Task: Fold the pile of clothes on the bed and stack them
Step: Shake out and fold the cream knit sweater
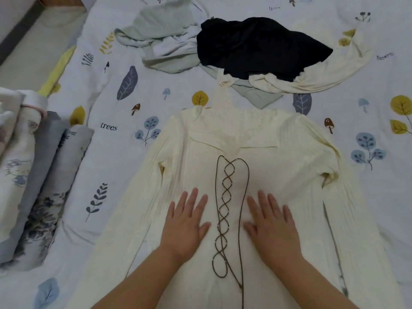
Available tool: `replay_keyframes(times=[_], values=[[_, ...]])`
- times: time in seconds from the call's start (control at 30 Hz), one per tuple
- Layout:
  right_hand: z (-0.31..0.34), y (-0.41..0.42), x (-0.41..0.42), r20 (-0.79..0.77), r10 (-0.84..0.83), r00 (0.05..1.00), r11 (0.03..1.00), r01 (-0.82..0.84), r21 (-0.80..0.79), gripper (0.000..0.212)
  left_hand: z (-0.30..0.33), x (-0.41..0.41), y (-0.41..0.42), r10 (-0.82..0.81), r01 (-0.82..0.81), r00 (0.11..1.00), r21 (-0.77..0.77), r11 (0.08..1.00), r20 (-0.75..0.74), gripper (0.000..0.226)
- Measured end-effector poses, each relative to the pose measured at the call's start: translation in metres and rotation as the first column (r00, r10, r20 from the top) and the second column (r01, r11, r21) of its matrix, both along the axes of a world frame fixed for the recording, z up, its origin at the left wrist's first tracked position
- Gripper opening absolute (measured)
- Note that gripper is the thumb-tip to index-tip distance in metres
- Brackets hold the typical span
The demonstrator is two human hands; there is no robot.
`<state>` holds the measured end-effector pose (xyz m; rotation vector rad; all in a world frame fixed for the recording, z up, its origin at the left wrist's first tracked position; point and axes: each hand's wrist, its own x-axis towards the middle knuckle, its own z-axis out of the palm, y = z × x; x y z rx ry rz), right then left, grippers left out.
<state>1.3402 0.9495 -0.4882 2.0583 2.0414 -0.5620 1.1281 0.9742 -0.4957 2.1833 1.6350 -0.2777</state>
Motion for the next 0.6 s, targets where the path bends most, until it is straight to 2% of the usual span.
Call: replay_keyframes(times=[0.07,0.13,0.2,0.23,0.33,0.43,0.47,0.5,0.53,0.6], values=[[0.004,0.000,-0.001,-0.006,-0.019,1.000,0.999,0.019,-0.026,0.060,0.012,-0.006,0.002,0.045,-0.050,0.990,0.034,0.998,0.131,0.055],[0.012,0.001,-0.004,-0.032,-0.041,0.999,0.998,0.040,-0.043,0.055,0.027,-0.017,0.004,0.120,-0.178,0.947,0.175,0.968,0.298,0.031],[0.023,0.003,-0.009,-0.064,-0.070,0.996,0.997,0.069,-0.022,0.051,0.035,-0.036,0.004,0.228,-0.337,0.915,0.323,0.884,0.332,0.023],[0.029,0.004,-0.012,-0.091,-0.092,0.992,0.995,0.094,0.017,0.050,0.038,-0.048,0.005,0.330,-0.437,0.884,0.336,0.834,0.332,0.022],[0.038,0.005,-0.022,-0.201,-0.102,0.974,0.968,0.143,0.205,0.049,0.041,-0.084,0.004,0.672,-0.713,0.701,0.255,0.653,0.240,0.031],[0.046,0.005,-0.042,-0.286,-0.045,0.957,0.955,0.125,0.270,0.052,0.044,-0.115,0.001,0.819,-0.823,0.568,0.049,0.566,0.082,0.036],[0.048,0.005,-0.049,-0.321,-0.026,0.947,0.953,0.121,0.279,0.053,0.047,-0.121,0.002,0.826,-0.827,0.558,-0.023,0.561,0.078,0.028],[0.048,0.004,-0.055,-0.349,-0.005,0.937,0.951,0.113,0.288,0.053,0.052,-0.125,0.002,0.817,-0.815,0.569,-0.070,0.575,0.093,0.013],[0.049,0.003,-0.061,-0.375,0.012,0.927,0.956,0.099,0.277,0.053,0.059,-0.126,0.004,0.797,-0.791,0.594,-0.096,0.604,0.110,0.006],[0.057,0.001,-0.073,-0.472,0.019,0.882,0.980,0.077,0.183,0.048,0.073,-0.124,0.007,0.748,-0.741,0.646,-0.110,0.662,0.150,0.024]])
